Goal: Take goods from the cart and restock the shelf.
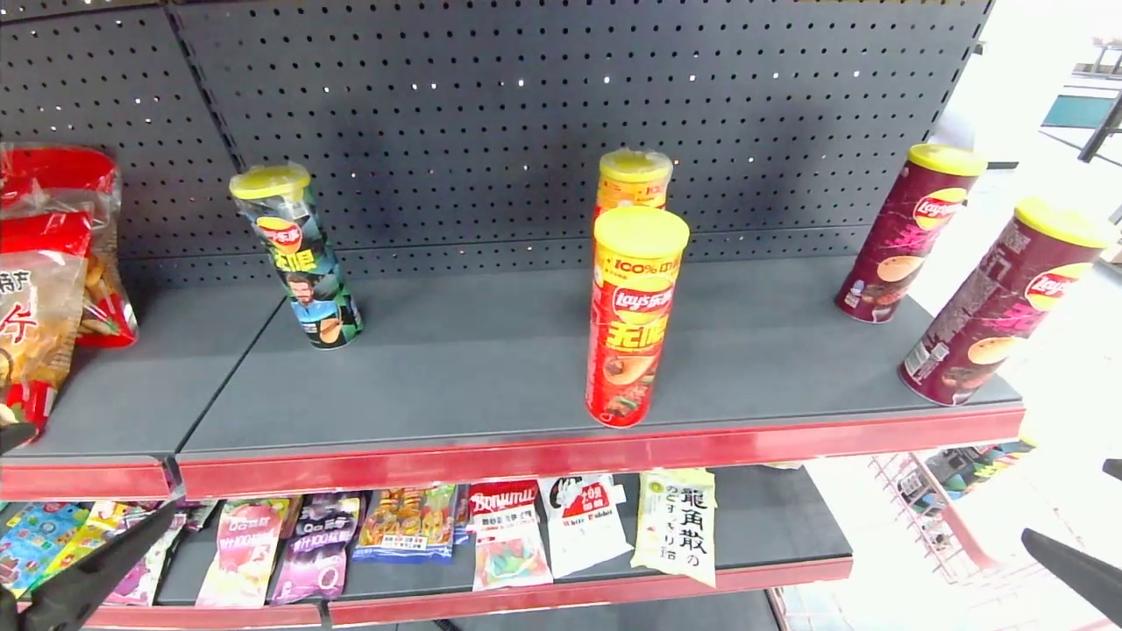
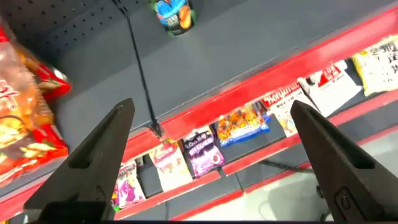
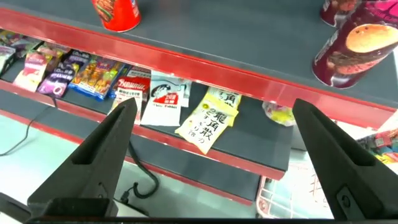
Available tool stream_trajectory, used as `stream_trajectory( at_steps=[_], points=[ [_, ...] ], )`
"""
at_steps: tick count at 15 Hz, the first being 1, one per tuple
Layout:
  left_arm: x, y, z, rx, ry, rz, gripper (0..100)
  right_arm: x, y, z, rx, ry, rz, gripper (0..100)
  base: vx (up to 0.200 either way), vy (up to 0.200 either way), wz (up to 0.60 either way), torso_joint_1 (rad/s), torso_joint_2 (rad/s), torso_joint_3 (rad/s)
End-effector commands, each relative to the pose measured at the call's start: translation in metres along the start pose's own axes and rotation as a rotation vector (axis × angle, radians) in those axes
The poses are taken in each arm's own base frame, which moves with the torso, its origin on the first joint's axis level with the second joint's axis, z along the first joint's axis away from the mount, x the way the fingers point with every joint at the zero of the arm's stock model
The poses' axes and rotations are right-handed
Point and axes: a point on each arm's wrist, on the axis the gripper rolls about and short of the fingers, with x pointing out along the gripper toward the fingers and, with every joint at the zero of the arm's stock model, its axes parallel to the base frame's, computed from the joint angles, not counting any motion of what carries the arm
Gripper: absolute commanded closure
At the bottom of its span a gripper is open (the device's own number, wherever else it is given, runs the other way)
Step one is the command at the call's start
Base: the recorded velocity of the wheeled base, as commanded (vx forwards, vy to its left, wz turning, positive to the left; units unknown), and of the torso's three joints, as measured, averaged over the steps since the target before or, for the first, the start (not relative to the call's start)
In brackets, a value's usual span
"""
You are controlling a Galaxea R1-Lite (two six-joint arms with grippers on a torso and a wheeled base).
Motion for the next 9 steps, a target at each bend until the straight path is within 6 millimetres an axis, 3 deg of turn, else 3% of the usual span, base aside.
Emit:
stream_trajectory(
  at_steps=[1, 9],
  points=[
    [-0.0043, -0.0002, -0.0043, -0.002, -0.01, 0.006, 0, -0.0002, 0.0002, -0.0019, -0.007, 0.003, -0.001, 0, 0.0, -0.2, 0.0, -0.002, -0.01, 0.007],
    [-0.0061, -0.0005, -0.0077, -0.002, -0.008, 0.018, 0, 0.0006, 0.0009, -0.0091, -0.019, 0.024, 0.002, 0, 0.0, -0.2, 0.0, 0.008, 0.0, 0.002]
  ],
)
